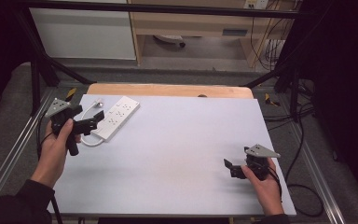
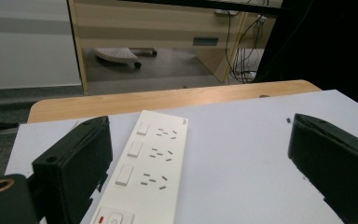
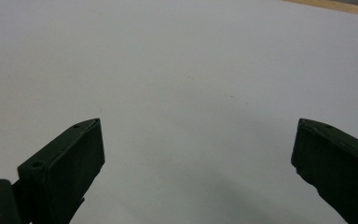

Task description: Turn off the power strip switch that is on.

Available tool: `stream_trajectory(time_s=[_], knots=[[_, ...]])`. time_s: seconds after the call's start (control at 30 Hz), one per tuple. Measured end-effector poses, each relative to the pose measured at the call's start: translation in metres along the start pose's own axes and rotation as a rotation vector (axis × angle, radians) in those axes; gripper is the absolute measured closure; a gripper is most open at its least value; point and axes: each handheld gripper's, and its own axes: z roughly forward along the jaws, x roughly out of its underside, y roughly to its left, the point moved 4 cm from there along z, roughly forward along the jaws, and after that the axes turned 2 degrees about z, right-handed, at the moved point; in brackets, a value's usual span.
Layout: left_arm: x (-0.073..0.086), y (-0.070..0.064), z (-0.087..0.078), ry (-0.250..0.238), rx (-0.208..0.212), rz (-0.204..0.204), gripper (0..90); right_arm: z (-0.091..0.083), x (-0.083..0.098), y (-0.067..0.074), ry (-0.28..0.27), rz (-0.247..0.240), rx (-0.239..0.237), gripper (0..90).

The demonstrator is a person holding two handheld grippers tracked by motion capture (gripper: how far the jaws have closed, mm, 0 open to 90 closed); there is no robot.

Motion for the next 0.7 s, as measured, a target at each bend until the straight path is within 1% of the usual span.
stream_trajectory(time_s=[0.23, 0.43, 0.63, 0.7], knots=[[0.01, -0.002, -0.012, 0.005, 0.007, -0.012, 6.1, 0.0, 0.0, 0.0, 0.002, -0.002, 0.0, 3.1], [0.017, -0.003, -0.024, 0.006, 0.019, -0.007, 6.1, 0.0, 0.0, 0.0, 0.003, -0.003, 0.0, 3.1], [0.022, -0.006, -0.034, 0.001, 0.028, -0.005, 6.1, 0.0, 0.0, 0.0, 0.004, -0.003, 0.001, 3.0], [0.023, -0.007, -0.038, -0.003, 0.023, -0.001, 6.1, 0.0, 0.0, 0.001, 0.005, -0.003, 0.001, 3.1]])
